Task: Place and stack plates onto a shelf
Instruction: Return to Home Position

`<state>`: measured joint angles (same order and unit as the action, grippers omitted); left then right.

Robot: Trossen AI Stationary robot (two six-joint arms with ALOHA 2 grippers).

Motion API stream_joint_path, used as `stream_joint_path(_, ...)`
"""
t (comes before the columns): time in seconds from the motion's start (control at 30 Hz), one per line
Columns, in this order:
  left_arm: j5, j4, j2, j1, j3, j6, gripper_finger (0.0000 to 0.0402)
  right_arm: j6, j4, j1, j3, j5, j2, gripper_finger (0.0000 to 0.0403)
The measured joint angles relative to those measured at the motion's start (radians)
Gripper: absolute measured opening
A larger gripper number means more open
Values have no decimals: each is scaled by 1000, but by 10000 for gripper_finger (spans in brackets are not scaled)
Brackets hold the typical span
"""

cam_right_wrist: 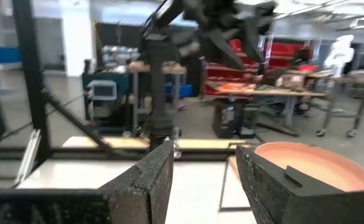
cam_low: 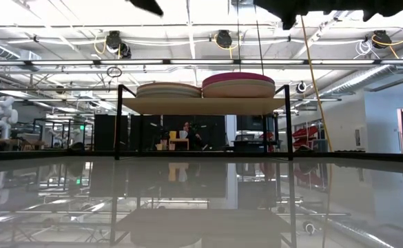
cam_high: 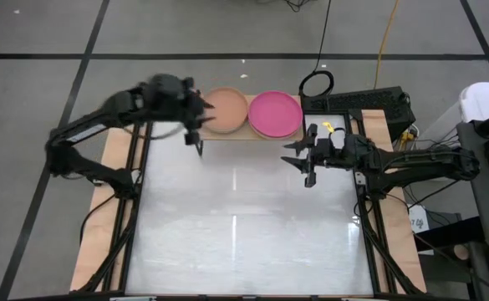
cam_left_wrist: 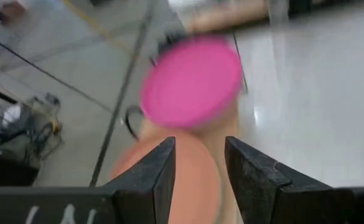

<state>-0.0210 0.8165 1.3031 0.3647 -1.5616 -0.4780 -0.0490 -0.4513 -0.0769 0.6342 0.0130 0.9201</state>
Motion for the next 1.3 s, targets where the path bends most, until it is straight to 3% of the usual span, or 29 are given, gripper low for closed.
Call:
stream_joint_path(0.2, 92, -35, -159, 18, -1, 80, 145, -100, 102, -13, 28, 76, -108, 155)
stream_joint_path(0.53, 103, -31, -419, -44, 89, 238, 145, -128, 401, -33, 31, 96, -356, 155)
stream_joint_path(0.83, 102, -95, -666, -109, 381, 308, 145, -109, 536, -33, 30, 95, -520, 155)
stream_joint_path(1.13, 100, -331, -943, -113, 726, 353, 145, -108, 698, -33, 30, 95, -610, 155)
stream_joint_path(1.3, 23, -359, -1039, -113, 851, 392, 145, -108, 729, -33, 26, 95, -621, 155)
